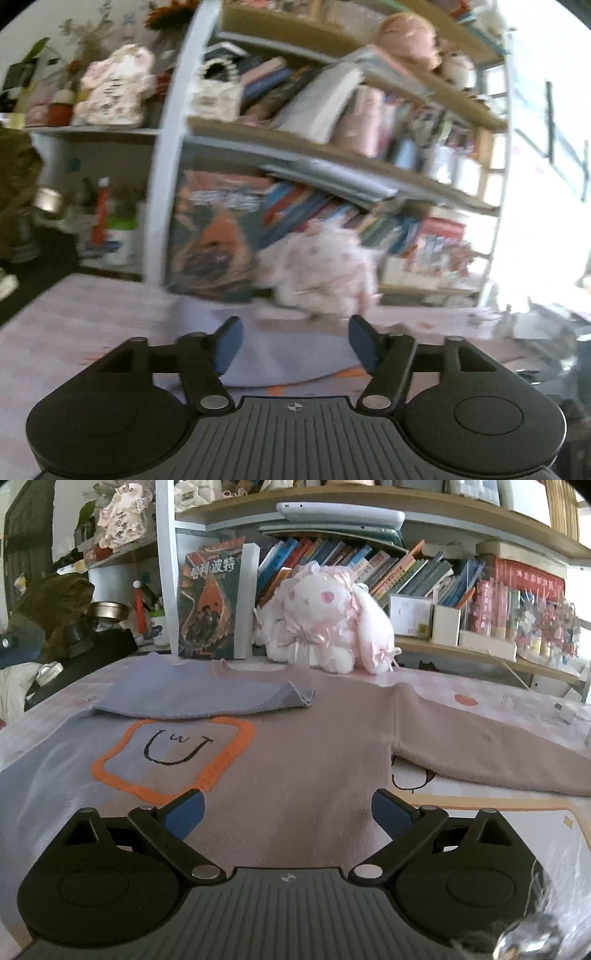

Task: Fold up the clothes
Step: 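Open the left gripper to release the sleeve and withdraw it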

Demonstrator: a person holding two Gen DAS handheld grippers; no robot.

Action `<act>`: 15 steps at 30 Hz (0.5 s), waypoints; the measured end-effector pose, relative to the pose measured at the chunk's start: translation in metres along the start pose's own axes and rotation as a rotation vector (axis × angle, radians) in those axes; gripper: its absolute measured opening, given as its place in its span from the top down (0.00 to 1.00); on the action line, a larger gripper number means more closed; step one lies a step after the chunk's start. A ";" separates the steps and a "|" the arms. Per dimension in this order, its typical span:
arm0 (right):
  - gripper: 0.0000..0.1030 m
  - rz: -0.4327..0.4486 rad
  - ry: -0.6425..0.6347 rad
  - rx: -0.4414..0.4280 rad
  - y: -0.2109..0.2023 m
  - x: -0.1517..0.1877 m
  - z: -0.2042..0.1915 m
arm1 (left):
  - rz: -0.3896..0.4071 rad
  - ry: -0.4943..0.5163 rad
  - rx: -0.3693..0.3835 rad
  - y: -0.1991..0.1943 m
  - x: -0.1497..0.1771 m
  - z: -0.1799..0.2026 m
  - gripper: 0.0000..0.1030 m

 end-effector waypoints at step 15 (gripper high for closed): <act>0.05 -0.003 0.003 -0.004 0.000 -0.001 0.000 | -0.222 0.285 -0.061 0.057 0.078 0.044 0.20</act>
Point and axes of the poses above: each gripper's, at about its wrist camera, not at the fingertips, and y roughly the way its jaws point, z to its right, x to its underside, the point moved 5 cm from there along y, roughly the way its jaws point, and after that the axes turned 13 degrees about -y, right-handed, at the moved point
